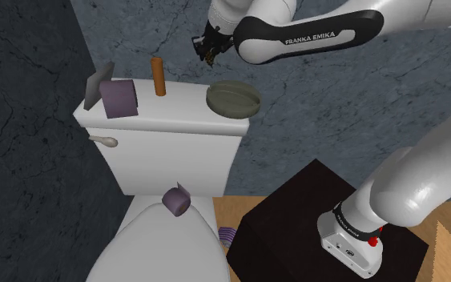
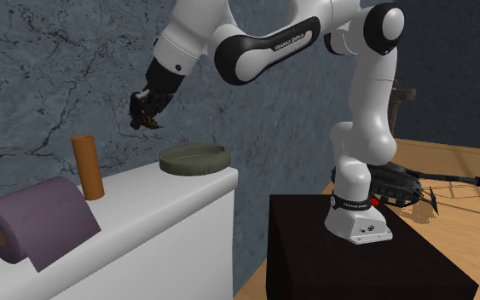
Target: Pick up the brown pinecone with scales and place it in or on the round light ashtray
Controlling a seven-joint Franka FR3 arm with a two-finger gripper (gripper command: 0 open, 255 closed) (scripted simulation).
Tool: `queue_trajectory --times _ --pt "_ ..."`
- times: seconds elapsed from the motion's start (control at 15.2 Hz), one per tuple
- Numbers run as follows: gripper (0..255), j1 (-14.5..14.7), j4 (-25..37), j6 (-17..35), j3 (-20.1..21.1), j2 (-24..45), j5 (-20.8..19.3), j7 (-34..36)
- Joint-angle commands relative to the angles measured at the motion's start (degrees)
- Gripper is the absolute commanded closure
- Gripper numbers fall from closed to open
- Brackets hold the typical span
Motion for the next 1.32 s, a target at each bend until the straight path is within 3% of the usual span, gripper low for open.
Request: queue_trajectory --times 0.0,0.53,1.25 --pt "255 0.0 -5.3 0.7 -0.4 -5.0 1.4 -0.8" --pt "255 2.0 -21.9 0.8 -2.8 -22.6 5.7 -4.0" --pt "255 0.1 -28.3 8.9 -1.4 -20.5 2.1 0.6"
